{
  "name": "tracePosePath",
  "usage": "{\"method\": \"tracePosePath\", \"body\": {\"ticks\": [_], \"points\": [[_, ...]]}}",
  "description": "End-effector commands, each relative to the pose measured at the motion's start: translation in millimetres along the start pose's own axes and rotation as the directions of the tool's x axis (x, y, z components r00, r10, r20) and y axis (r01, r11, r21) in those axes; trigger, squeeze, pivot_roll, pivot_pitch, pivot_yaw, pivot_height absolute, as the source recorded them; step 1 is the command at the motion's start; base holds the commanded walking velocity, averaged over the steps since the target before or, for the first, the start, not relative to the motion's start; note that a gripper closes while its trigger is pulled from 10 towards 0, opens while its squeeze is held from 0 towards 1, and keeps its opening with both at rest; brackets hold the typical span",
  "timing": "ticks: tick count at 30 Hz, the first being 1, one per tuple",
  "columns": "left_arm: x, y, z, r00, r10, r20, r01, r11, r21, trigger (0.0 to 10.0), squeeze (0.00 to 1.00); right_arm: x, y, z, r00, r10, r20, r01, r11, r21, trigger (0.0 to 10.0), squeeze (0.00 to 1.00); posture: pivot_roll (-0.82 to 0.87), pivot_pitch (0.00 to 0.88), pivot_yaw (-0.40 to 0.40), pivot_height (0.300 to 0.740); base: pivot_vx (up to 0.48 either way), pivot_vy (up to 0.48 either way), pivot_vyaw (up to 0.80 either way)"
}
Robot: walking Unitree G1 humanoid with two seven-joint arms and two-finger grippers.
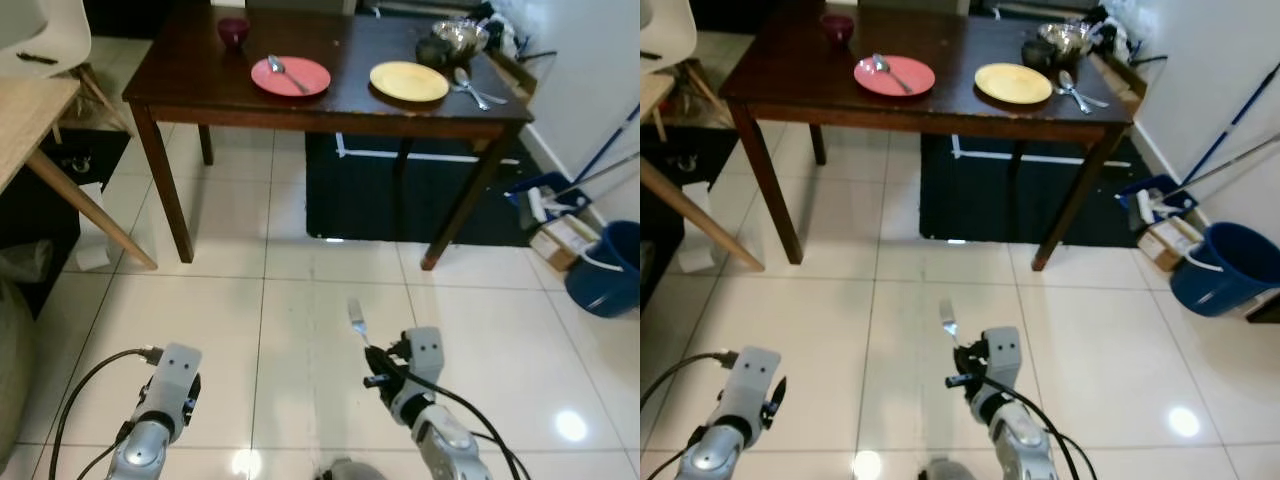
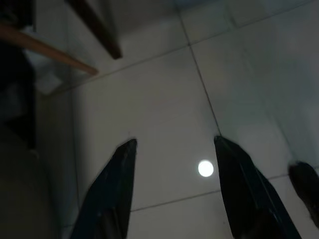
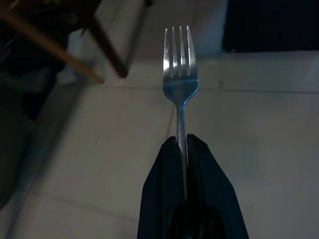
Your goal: Setting the table
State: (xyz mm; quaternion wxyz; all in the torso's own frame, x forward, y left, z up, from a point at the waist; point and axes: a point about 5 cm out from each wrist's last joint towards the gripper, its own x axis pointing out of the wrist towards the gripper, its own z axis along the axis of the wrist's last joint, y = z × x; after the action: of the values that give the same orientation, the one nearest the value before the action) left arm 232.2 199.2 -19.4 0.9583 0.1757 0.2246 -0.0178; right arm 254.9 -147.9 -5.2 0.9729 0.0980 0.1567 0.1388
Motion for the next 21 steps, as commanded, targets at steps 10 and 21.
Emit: {"method": "tracePosePath", "body": {"ticks": [10, 21], "points": [[2.4, -2.9, 5.7, 0.999, -0.022, 0.03, 0.022, 1.0, 0.023, 10.0, 0.0, -3.9, -4.8, -4.0, 1.0, -0.031, -0.004, 0.031, 0.999, 0.018, 10.0, 0.0, -0.13, 0.029, 0.012, 0.74, 0.48, 0.0, -0.52], [2.9, 4.6, 15.5, 0.996, 0.016, 0.084, -0.018, 1.0, 0.024, 10.0, 0.0, 0.3, -6.0, 8.1, 0.999, -0.026, 0.041, 0.026, 1.0, 0.003, 10.0, 0.0, -0.13, 0.031, 0.02, 0.74, 0.469, 0.0, -0.15]]}}
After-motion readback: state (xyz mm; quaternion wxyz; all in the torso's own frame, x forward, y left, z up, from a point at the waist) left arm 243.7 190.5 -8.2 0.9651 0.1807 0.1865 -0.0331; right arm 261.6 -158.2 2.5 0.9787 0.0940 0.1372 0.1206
